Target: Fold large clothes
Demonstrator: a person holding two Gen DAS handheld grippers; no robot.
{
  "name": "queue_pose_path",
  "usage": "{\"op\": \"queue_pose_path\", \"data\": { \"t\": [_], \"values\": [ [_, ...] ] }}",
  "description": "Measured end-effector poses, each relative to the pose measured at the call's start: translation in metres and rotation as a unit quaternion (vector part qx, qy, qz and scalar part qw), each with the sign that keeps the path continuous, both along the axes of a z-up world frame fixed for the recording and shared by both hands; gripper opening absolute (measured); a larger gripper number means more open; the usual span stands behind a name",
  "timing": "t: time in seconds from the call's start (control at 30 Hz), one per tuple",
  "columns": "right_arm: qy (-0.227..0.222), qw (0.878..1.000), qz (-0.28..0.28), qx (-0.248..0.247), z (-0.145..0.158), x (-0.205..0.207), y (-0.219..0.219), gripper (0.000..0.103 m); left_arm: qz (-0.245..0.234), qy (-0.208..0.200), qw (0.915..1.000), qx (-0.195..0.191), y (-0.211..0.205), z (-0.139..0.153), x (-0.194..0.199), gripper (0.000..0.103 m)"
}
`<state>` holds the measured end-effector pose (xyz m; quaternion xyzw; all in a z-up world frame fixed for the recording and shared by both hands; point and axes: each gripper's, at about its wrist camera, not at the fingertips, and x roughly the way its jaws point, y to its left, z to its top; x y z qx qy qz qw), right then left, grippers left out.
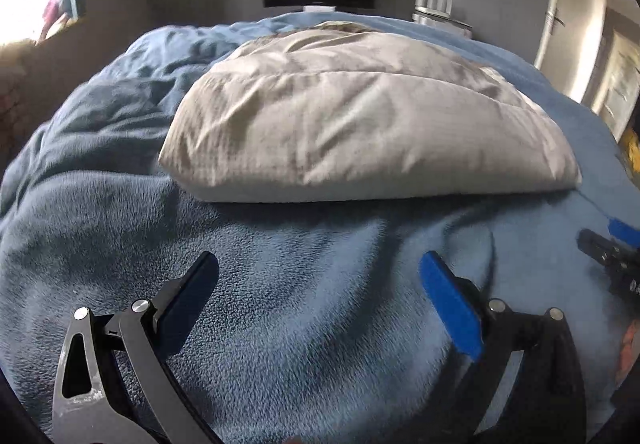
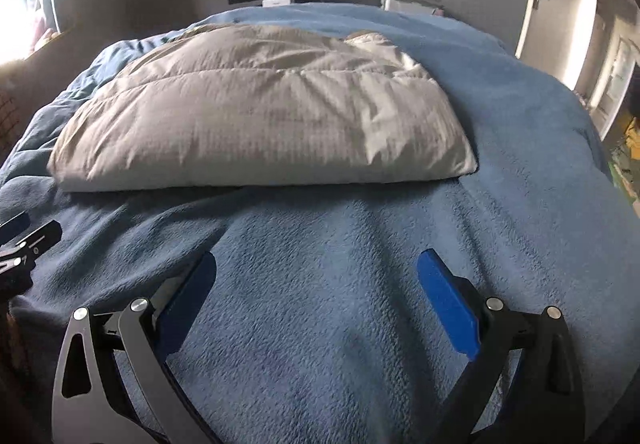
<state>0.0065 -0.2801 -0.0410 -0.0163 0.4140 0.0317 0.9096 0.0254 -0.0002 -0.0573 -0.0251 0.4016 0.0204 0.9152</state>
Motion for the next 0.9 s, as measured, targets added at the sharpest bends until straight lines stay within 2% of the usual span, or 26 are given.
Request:
{"op": "queue_pose_path", "data": {
  "t": [0.07, 0.33, 0.9],
  "values": [
    [-0.009, 1.0, 0.007, -0.008, 0.0, 0.0, 0.004, 0.096, 0.003, 0.002, 1.0, -0.007, 0.002, -0.003, 0.003, 0.097],
    [-0.007, 1.0, 0.023, -0.017, -0.004, 0.002, 0.012, 0.096, -0.029, -0.013, 0.9991, 0.027, -0.013, -0.004, 0.0, 0.097],
    [0.005, 1.0, 0.018, -0.02, -0.009, 0.004, 0.01, 0.096, -0.035, -0.01, 0.999, 0.026, -0.013, -0.005, 0.001, 0.097]
  ]
}}
